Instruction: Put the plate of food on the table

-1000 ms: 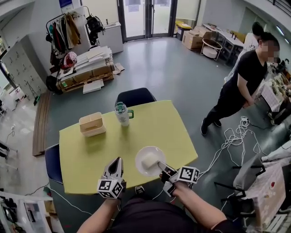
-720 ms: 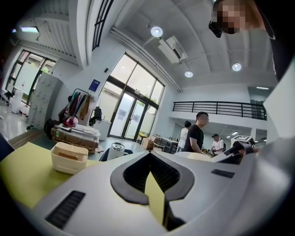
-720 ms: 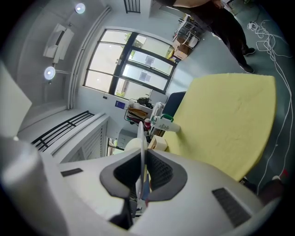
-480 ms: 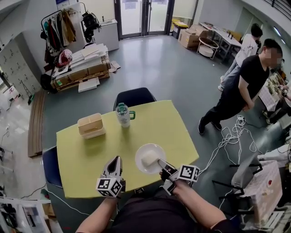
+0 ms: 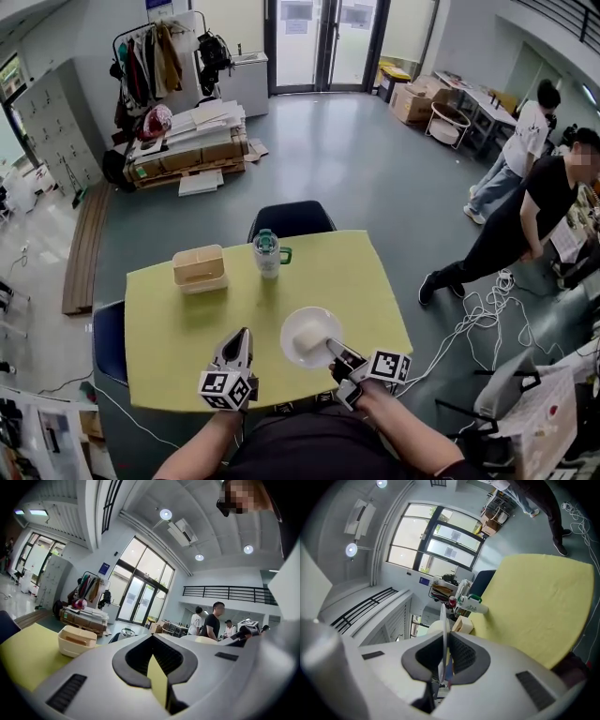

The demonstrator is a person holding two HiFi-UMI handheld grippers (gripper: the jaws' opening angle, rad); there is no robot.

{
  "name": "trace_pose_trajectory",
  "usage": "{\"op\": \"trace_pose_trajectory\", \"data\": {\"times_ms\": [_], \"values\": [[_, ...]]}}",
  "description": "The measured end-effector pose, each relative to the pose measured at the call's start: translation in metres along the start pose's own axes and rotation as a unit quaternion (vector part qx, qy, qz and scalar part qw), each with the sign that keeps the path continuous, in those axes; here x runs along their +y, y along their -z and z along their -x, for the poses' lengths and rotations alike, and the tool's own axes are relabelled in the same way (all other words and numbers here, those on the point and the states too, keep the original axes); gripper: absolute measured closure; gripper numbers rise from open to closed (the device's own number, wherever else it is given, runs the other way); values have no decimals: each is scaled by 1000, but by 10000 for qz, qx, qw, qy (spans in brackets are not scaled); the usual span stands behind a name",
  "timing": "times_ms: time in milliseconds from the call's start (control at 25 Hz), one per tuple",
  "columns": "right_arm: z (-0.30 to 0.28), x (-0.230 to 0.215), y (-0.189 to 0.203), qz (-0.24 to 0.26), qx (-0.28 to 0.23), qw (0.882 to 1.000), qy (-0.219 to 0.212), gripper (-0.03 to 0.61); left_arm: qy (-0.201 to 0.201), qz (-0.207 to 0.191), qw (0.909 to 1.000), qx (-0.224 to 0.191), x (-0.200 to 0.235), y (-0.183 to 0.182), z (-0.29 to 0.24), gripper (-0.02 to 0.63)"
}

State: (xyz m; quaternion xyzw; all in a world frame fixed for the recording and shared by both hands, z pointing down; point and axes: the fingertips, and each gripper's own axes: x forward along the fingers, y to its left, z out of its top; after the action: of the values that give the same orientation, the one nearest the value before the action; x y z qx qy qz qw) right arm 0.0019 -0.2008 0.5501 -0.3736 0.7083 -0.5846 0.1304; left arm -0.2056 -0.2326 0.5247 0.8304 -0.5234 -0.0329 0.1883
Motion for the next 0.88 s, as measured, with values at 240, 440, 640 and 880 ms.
{"op": "trace_pose_trajectory", "data": {"times_ms": [240, 440, 640, 880], "values": [[-15, 6, -16, 122, 241, 9995, -141, 548, -163, -61, 9997, -142, -2, -13, -11, 606], [-19, 0, -27, 131, 362, 9991, -201, 548, -219, -73, 9996, -188, -7, -12, -22, 606], [-19, -10, -32, 91, 446, 9988, -162, 548, -283, -56, 9994, -166, -11, -9, -25, 606], [-20, -24, -37, 31, 509, 9986, -154, 548, -367, -2, 9993, -111, -10, 0, -27, 606]]}}
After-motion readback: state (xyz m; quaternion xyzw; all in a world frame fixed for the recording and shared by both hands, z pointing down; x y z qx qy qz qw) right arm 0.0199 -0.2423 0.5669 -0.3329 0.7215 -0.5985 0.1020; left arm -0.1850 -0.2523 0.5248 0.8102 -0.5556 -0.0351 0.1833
